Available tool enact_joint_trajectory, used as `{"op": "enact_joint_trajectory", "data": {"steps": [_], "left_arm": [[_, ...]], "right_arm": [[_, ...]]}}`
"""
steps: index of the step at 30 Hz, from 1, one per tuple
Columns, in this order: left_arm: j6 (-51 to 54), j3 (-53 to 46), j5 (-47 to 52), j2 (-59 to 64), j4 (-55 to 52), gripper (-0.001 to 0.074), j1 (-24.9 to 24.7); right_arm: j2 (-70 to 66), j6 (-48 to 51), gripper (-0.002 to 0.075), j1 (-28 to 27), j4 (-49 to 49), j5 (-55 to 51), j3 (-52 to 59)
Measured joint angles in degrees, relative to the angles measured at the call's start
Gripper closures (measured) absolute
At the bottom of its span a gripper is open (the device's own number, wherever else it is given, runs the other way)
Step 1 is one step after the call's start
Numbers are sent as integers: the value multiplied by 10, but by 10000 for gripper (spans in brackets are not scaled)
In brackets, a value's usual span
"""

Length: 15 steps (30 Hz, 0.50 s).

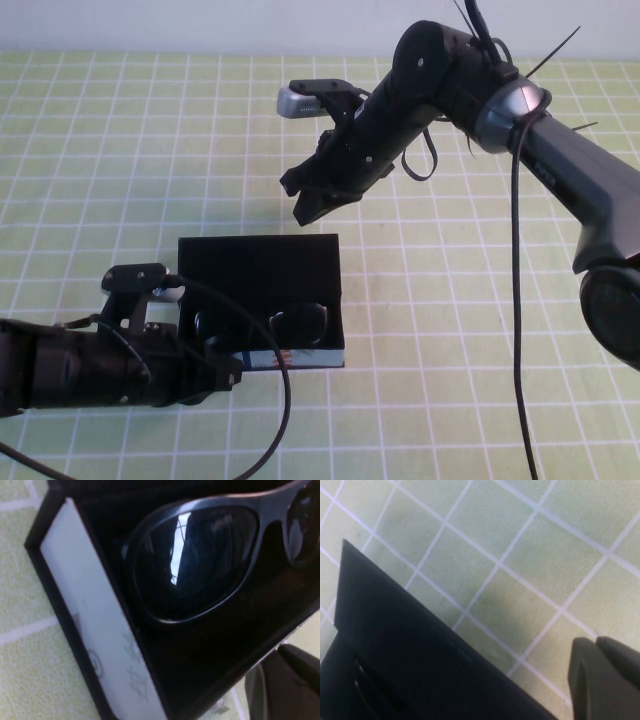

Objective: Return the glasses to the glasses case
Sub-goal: Close the glasses case

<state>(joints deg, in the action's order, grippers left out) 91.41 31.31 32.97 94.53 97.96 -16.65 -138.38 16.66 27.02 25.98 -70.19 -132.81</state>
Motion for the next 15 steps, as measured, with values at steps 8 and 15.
{"op": "enact_joint_trajectory", "data": {"steps": [8,15], "left_arm": [[1,0,-1,0,0,737,0],[2,1,-3,0,0,737,0]], "right_arm": [[-1,-5,737,0,-1,0,6],[-1,-6,737,0,16,0,36]]}}
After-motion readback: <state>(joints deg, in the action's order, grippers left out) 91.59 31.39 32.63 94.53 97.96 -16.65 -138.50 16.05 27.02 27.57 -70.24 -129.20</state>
